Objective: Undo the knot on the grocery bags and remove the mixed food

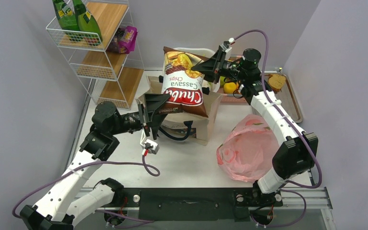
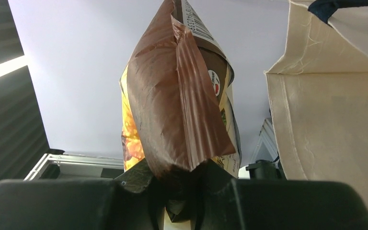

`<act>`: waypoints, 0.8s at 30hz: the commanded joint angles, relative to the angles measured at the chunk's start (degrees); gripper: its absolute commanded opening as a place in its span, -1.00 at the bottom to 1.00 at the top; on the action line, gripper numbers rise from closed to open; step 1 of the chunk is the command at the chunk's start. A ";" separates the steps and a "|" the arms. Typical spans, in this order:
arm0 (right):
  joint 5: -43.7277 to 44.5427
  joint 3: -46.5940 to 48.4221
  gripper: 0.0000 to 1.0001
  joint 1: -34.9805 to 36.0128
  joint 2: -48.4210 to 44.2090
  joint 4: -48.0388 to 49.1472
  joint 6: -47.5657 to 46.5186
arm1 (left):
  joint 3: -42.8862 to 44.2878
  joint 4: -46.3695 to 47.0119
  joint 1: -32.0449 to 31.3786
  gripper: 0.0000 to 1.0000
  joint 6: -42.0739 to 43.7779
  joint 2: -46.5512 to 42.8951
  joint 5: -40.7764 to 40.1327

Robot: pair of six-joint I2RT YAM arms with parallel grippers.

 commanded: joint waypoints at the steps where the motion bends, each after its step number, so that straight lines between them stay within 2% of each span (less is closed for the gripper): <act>1: -1.73 -0.10 -1.00 1.63 -1.03 2.38 2.24 | 1.84 3.20 -4.11 0.55 1.26 2.12 1.05; 5: -1.72 0.40 -1.00 2.25 -0.81 2.16 1.82 | 1.83 4.45 -6.98 0.53 1.38 2.83 -0.88; 7: -1.34 0.40 -1.00 2.40 -0.75 1.56 1.35 | 1.50 5.81 -8.87 0.14 1.25 2.97 -2.71; 8: -0.97 0.40 -1.00 2.34 -0.65 1.42 0.91 | 1.26 6.45 -9.58 -0.27 0.90 3.02 -3.41; 9: -0.70 0.60 -1.00 2.25 -0.57 0.95 0.65 | 0.88 7.30 -10.93 -0.45 0.55 3.05 -5.15; 10: -0.13 0.76 -0.98 2.27 -0.34 0.63 -0.18 | 0.77 7.41 -11.49 -0.79 0.60 3.15 -6.17; 11: 0.24 0.95 -0.93 2.10 -0.29 0.11 -0.69 | 0.52 7.49 -12.44 -0.92 1.03 3.37 -7.99; 12: 1.21 1.03 -0.76 1.93 -0.22 -0.94 -1.64 | 0.37 7.51 -12.73 -1.00 1.27 3.52 -8.69; 13: 1.91 1.04 -0.66 1.53 -0.14 -1.41 -1.99 | 0.26 7.60 -12.97 -1.00 1.64 3.79 -9.58; 14: 2.23 1.03 -0.39 1.04 -0.08 -2.05 -2.56 | 0.20 7.83 -13.03 -1.00 1.71 3.91 -9.97; 16: 3.70 1.31 -0.05 -0.08 0.04 -3.94 -4.27 | 0.02 9.39 -13.14 -1.00 1.77 4.39 -11.46; 17: 4.75 1.68 0.06 -0.53 0.08 -4.54 -4.80 | -0.02 11.35 -13.40 -1.00 1.52 4.93 -13.64; 18: 5.54 1.96 0.32 -1.58 0.35 -6.15 -6.49 | -0.07 12.38 -13.60 -1.00 1.21 5.71 -15.03; 23: 14.41 5.11 0.67 -6.67 0.88 -15.11 -15.00 | 0.69 21.36 -13.98 -1.00 0.57 10.02 -28.02; 24: 15.03 5.86 0.69 -8.04 0.94 -16.31 -15.44 | 0.68 22.57 -13.98 -1.00 0.78 11.44 -30.90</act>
